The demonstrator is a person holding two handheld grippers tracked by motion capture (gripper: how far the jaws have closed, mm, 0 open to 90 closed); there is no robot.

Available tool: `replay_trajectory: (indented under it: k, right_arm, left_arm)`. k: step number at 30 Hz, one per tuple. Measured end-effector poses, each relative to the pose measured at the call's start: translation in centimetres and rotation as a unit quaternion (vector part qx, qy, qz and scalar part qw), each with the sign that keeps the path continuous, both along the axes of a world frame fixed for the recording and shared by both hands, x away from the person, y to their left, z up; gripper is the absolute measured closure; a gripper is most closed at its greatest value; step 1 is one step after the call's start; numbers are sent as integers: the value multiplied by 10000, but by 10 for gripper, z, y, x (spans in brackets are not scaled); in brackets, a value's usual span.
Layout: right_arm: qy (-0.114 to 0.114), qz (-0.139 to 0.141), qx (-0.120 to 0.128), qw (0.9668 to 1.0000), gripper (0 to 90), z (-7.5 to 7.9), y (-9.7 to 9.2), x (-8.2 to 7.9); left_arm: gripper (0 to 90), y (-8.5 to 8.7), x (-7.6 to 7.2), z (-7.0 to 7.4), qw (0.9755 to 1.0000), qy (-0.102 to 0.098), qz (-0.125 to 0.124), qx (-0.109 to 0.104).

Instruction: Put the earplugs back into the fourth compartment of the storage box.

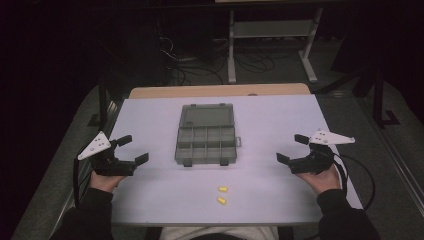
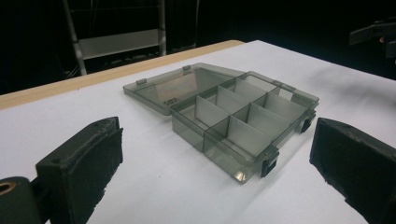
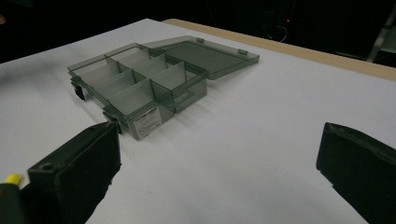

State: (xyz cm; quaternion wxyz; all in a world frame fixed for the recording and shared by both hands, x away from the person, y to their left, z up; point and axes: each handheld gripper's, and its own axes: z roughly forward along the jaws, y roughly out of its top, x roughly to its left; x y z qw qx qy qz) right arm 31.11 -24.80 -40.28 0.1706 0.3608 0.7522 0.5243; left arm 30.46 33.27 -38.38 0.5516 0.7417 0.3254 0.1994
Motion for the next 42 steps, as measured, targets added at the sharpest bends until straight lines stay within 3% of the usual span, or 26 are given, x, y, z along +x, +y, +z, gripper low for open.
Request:
replay_trajectory:
  k: [9,17,21,27,42]
  right_arm:
    - [-9,12,-28,10000,0,1,1,-1]
    - [104,163,-235,9995,0,3,11,-1]
    - [125,294,-403,9987,0,9,18,1]
    - [128,436,-454,9979,0,19,25,3]
    - [120,1008,-742,9921,0,36,58,6]
  left_arm:
    - [22,-1,0,-1,10000,13,11,21]
    - [22,-1,0,-1,10000,35,34,51]
    - [22,-1,-1,-2,10000,43,56,66]
    - [22,-1,-1,-2,9999,49,72,78]
    - [22,-2,-1,-2,9999,50,55,84]
